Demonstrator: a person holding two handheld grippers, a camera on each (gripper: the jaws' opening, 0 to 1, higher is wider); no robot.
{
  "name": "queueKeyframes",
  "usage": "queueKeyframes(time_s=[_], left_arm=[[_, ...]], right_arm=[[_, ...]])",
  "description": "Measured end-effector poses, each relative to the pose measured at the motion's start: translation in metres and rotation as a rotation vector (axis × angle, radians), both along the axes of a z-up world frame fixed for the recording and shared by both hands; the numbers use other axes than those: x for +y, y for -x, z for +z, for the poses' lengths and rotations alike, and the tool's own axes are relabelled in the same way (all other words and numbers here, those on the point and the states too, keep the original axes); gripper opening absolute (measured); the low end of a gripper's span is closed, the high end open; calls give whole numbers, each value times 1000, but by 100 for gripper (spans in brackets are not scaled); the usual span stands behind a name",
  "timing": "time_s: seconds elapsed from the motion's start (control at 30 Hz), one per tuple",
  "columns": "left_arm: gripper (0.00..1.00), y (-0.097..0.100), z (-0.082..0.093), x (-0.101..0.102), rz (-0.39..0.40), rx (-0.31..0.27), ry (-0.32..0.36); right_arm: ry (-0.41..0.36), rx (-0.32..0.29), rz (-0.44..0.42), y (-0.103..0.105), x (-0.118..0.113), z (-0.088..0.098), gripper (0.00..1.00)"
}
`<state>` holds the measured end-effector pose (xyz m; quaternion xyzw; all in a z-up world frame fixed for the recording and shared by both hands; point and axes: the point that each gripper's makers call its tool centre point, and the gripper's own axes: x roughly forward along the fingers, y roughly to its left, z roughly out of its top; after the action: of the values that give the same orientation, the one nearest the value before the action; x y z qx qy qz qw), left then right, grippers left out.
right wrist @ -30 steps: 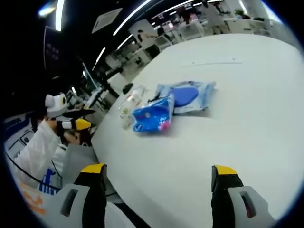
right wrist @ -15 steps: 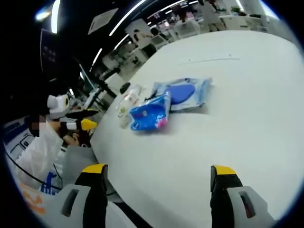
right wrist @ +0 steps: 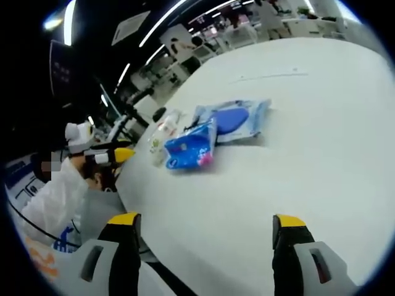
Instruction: Arrange the tabletop items into an orderly group along one side of the table until the central work area is clear of visible clutter.
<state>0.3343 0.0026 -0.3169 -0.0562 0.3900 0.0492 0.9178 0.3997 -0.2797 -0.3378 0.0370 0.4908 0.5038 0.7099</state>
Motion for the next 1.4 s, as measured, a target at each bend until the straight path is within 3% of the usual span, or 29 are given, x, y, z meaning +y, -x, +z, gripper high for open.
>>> queueKeyframes(time_s=[0.2,0.63,0.93,1.07,1.2,1.4], left_arm=[[62,-10,-3,2,19,-29,13],[55,-15,-33,9,9,48,-17],[45,-23,-37,16,46,38,-49],[46,-31,-48,13,42,33,-13],[44,-32,-52,8,48,50,-26],[43,-35,-66,14,78,60,6]], right_arm=[[-5,0,-6,0,-2,3,89],[-1,10,-3,1,-5,1,86],[2,11,12,1,-2,0,85],[3,17,12,3,-3,0,85],[2,22,3,1,-5,0,85],[4,33,-7,-2,-7,-4,84]])
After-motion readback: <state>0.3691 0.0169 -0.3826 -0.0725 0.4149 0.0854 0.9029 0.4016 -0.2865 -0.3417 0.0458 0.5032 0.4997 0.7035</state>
